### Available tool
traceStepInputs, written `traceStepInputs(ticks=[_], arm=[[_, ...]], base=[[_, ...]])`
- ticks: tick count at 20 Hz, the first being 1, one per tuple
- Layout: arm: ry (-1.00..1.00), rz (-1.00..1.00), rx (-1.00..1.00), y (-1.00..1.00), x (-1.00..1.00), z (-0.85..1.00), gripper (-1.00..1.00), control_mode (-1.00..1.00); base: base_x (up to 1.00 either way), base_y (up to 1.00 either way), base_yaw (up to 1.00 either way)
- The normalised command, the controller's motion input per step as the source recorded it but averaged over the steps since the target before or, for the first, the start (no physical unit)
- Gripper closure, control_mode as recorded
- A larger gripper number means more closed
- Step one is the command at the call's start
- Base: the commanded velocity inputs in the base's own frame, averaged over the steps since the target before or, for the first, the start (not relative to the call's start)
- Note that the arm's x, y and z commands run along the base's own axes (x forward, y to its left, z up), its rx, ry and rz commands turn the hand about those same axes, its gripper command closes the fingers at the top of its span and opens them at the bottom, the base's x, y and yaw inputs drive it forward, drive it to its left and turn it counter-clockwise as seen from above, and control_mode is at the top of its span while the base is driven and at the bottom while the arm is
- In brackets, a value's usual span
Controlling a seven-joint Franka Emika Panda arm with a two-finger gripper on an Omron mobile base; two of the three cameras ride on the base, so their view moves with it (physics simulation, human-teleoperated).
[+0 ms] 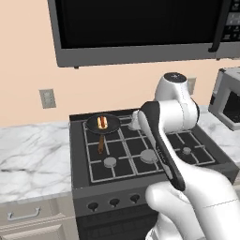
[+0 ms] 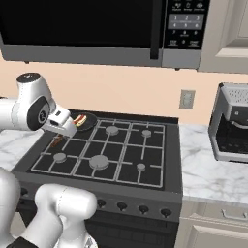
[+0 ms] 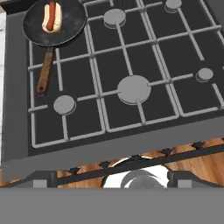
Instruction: Place the cold items (cucumber and lime) from the fridge in one tupperware on the dining counter. Place the warm items (hot dog and kebab skewer) in the stove area in another tupperware.
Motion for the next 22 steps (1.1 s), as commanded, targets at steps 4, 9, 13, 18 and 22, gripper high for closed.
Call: traceStepInputs(ticks=[4, 9, 13, 18, 22], arm=[[-0.01, 0.00, 0.04, 0.37, 0.71, -0.12, -1.00, -1.00], [0.00, 0.00, 0.00, 0.31, 0.64, -0.17, -1.00, -1.00], [0.01, 0.00, 0.00, 0.30, 0.60, -0.25, -1.00, -1.00], [0.00, 0.00, 0.00, 0.20, 0.51, -0.30, -1.00, -1.00], [0.00, 0.00, 0.00, 0.20, 0.53, -0.27, -1.00, -1.00]], base=[[0.00, 0.00, 0.00], [0.00, 0.00, 0.00], [0.00, 0.00, 0.00], [0.00, 0.00, 0.00], [0.00, 0.00, 0.00]])
